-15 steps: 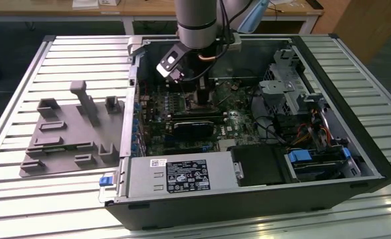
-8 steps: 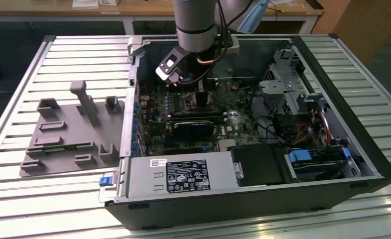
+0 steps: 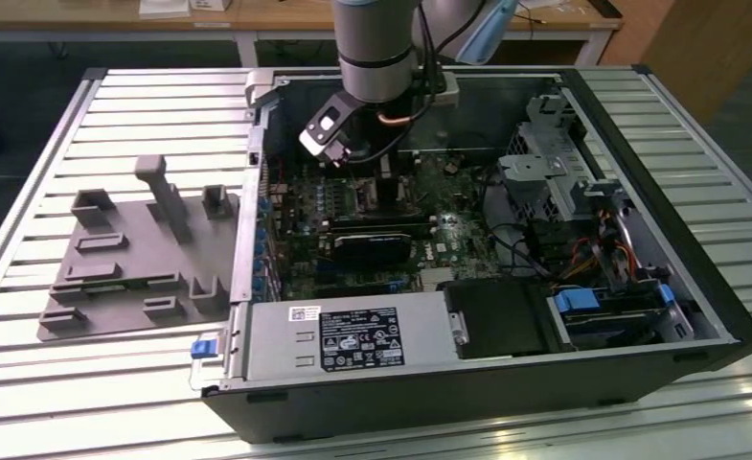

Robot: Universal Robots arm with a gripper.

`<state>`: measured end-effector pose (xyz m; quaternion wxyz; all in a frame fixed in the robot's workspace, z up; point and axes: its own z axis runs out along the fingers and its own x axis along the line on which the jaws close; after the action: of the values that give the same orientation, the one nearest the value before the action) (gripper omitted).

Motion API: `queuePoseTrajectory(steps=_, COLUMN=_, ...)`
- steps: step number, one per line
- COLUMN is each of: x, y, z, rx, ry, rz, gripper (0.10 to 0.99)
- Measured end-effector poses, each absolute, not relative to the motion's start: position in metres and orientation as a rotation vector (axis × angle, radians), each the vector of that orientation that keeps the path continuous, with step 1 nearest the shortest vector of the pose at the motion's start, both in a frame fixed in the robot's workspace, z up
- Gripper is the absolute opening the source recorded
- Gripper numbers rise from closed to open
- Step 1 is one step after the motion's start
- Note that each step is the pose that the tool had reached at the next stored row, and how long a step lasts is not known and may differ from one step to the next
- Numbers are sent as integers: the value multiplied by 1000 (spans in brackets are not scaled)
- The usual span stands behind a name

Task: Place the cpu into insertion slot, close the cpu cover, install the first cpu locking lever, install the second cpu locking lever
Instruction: 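Place the cpu into insertion slot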

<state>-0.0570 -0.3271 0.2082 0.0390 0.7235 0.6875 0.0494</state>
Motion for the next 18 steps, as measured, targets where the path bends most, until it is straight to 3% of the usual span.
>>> queuePoseTrajectory(steps=18, x=-60, y=-323, z=197, rx=2218, ry=2108, rz=151, gripper=537)
